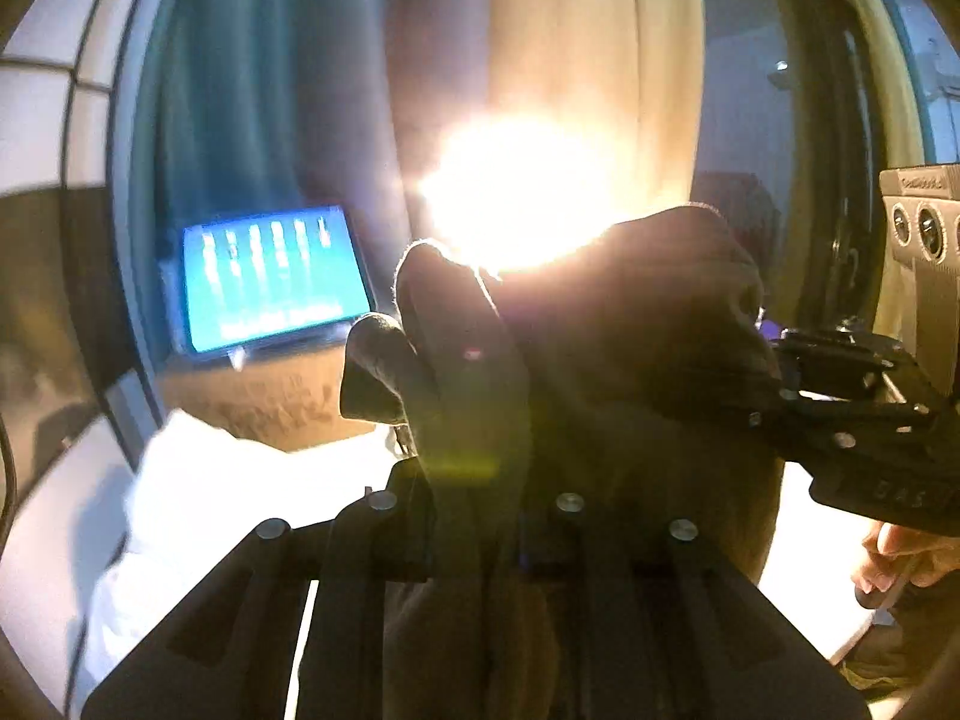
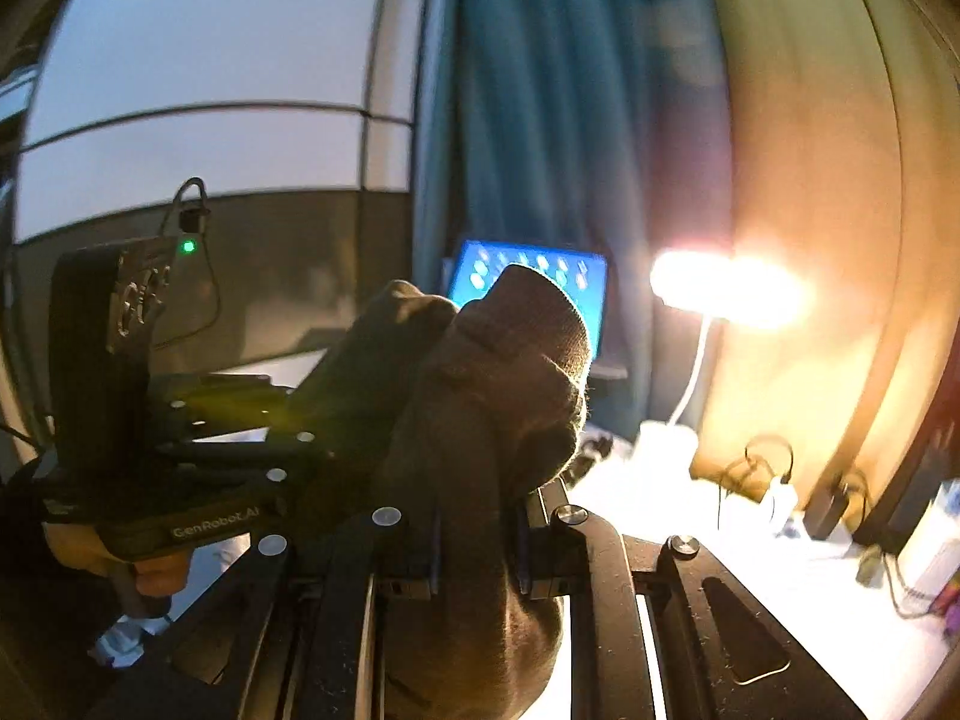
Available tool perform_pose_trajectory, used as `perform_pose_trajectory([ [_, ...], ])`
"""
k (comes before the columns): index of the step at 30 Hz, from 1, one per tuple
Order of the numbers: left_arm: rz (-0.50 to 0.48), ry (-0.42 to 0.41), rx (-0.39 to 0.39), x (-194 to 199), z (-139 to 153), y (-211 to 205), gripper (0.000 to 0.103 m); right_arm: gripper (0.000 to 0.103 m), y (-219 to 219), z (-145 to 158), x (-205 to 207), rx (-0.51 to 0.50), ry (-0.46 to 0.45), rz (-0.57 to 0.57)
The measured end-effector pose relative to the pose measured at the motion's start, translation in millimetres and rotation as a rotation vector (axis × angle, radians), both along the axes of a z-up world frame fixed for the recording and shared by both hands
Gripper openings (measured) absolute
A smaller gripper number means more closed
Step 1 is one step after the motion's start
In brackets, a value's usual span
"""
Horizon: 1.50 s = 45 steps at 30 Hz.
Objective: Fold small clothes
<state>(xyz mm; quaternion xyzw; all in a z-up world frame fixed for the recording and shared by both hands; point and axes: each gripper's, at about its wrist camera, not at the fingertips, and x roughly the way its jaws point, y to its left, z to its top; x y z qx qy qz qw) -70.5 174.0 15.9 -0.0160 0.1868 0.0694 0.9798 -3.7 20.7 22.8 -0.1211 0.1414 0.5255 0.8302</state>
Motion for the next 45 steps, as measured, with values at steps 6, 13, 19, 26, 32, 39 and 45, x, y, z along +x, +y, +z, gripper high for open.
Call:
perform_pose_trajectory([
  [6,0.006,0.089,-0.039,50.7,-35.3,23.0,0.016,0.018,13.7,-34.9,52.3,-0.050,0.076,-0.060],
  [13,0.016,0.230,-0.076,104.4,-77.7,49.6,0.016,0.018,54.7,-81.7,120.2,-0.127,0.168,-0.085],
  [19,0.045,0.363,-0.136,138.0,-118.3,81.4,0.017,0.018,90.1,-131.5,162.6,-0.218,0.248,-0.092],
  [26,0.111,0.486,-0.206,149.7,-143.2,93.7,0.028,0.050,95.3,-173.8,197.2,-0.285,0.372,-0.161],
  [32,0.176,0.468,-0.141,146.5,-132.4,88.8,0.037,0.070,69.5,-177.0,208.2,-0.272,0.391,-0.219],
  [39,0.178,0.399,-0.094,114.8,-97.5,75.8,0.058,0.071,41.1,-166.1,197.5,-0.271,0.396,-0.316],
  [45,0.127,0.352,-0.087,99.8,-78.7,47.1,0.060,0.071,13.4,-153.6,178.6,-0.250,0.376,-0.331],
])
